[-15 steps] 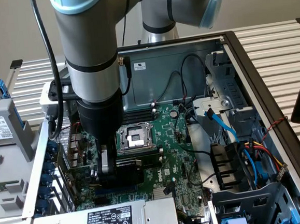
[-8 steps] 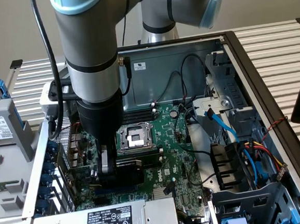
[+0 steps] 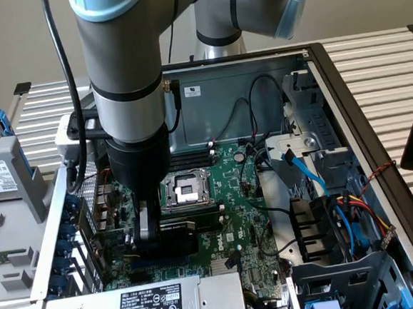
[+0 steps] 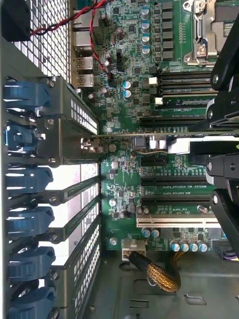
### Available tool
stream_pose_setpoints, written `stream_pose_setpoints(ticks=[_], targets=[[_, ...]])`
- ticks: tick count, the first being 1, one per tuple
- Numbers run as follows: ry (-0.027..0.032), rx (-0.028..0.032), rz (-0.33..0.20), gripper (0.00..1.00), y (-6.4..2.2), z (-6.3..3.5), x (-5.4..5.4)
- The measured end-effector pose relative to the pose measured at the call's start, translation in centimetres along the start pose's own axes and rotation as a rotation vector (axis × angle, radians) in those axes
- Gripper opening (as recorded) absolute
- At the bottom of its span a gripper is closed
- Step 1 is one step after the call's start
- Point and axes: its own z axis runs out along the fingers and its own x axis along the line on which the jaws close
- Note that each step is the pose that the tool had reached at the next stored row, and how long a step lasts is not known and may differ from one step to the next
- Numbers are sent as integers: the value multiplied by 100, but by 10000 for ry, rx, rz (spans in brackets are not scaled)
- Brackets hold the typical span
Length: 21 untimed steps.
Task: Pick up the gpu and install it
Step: 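Insert the gpu into the slot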
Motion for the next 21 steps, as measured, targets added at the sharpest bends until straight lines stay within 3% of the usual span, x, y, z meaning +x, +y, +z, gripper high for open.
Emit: stream_pose_setpoints(ticks=[21], targets=[[-1,4,18,27,10,46,1]])
